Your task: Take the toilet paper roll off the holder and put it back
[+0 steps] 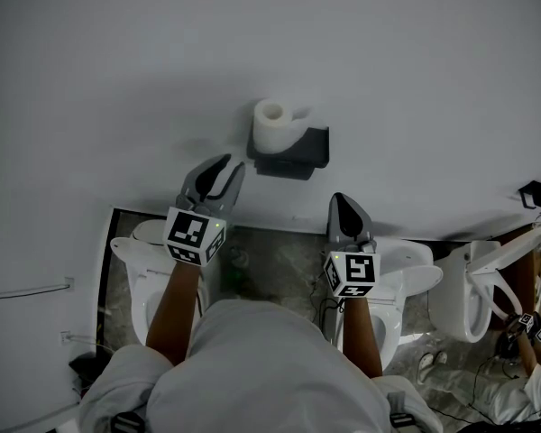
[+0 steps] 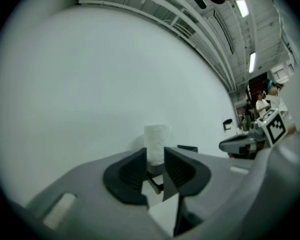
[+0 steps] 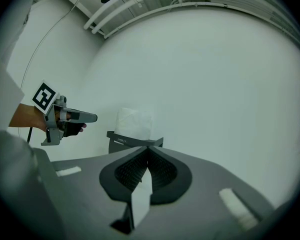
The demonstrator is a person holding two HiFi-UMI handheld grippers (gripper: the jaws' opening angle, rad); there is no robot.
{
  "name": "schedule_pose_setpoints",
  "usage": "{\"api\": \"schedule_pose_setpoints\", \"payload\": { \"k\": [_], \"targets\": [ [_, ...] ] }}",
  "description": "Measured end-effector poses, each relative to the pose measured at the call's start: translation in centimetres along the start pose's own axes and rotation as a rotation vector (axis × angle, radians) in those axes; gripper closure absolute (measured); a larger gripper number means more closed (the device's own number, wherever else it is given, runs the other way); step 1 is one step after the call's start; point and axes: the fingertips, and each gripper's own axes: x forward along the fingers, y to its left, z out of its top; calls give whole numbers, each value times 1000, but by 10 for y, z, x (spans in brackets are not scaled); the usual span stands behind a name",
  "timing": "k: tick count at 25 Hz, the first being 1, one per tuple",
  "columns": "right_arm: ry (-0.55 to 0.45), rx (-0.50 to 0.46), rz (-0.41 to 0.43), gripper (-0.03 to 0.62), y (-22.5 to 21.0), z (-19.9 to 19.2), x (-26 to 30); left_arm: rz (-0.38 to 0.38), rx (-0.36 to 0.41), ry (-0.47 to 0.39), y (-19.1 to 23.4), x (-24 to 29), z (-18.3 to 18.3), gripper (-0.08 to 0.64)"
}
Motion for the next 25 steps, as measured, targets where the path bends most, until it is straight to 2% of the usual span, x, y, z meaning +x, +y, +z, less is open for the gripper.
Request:
{"api": "schedule_pose_setpoints", "payload": {
  "k": [17, 25],
  "targets": [
    [15, 11, 10, 591, 1, 0, 0, 54, -17, 4, 15, -11, -1, 561],
    [26, 16, 2, 591, -1, 1, -1, 46, -40, 4, 14, -11, -5, 561]
  ]
}}
